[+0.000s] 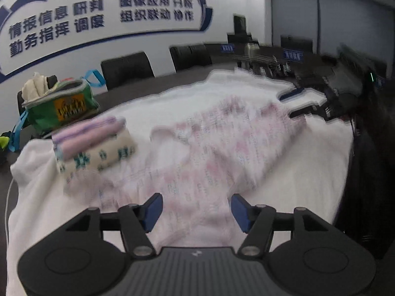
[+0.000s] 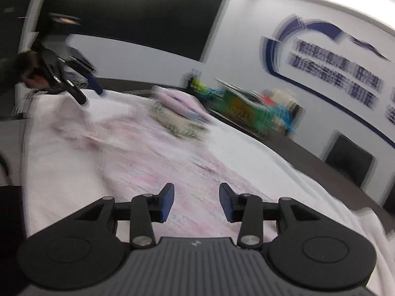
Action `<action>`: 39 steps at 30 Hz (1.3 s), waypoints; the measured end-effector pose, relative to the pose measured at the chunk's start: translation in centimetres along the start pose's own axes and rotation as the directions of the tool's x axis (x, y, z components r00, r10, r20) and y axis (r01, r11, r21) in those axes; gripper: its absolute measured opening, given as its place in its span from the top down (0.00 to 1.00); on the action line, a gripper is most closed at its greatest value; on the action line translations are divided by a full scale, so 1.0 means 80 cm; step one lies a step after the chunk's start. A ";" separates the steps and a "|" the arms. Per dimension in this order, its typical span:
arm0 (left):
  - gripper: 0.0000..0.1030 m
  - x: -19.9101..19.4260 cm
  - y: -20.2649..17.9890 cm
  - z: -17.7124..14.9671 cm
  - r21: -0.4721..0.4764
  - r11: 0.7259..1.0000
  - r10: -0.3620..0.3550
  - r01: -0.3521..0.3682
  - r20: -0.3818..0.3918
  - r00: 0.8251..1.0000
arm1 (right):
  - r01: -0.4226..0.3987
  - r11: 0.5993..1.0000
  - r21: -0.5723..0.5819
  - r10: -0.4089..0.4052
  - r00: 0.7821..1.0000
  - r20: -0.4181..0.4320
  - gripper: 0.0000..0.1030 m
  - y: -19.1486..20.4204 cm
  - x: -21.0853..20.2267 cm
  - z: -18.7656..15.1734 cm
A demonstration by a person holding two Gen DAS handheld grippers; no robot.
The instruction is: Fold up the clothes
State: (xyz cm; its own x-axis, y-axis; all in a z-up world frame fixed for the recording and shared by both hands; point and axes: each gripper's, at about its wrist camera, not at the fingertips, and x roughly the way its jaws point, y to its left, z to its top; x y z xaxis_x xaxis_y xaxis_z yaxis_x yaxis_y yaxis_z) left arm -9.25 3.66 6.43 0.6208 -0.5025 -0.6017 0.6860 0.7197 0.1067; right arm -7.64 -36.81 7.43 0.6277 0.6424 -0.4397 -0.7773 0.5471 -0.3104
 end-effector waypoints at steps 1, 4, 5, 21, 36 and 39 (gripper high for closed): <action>0.42 0.002 -0.009 -0.007 0.018 1.000 0.007 -0.007 -0.014 1.000 | -0.051 0.998 -0.020 0.051 0.999 0.005 0.61 0.010 0.014 0.006; 0.42 0.020 -0.033 -0.012 0.040 0.999 0.017 -0.015 -0.039 0.999 | -0.157 0.987 -0.042 0.153 0.985 -0.085 0.61 0.032 0.073 0.011; 0.42 0.026 -0.038 -0.008 0.029 0.999 0.015 -0.014 -0.034 0.999 | -0.181 0.982 -0.045 0.174 0.977 -0.125 0.61 0.037 0.093 0.010; 0.57 0.130 -0.140 0.025 0.398 0.917 -0.006 0.005 0.000 1.000 | 0.167 0.974 -0.154 -0.206 0.935 -0.288 0.49 0.036 0.010 -0.074; 0.99 0.107 -0.053 0.017 0.161 0.973 -0.179 0.168 0.057 0.982 | 0.136 0.973 -0.188 -0.195 0.918 -0.346 0.96 0.030 0.018 -0.084; 0.99 0.083 -0.055 0.023 0.136 0.963 -0.242 0.233 0.057 0.969 | 0.102 0.974 -0.201 -0.171 0.914 -0.368 0.97 0.039 -0.007 -0.075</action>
State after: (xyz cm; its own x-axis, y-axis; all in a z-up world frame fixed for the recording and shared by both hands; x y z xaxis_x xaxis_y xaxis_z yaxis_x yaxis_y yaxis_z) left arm -7.45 -3.72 3.40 0.4568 -0.6881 -0.5637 0.8567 0.5110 0.0705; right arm -10.65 -38.66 1.61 0.6916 0.2960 -0.6588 -0.7019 0.4905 -0.5165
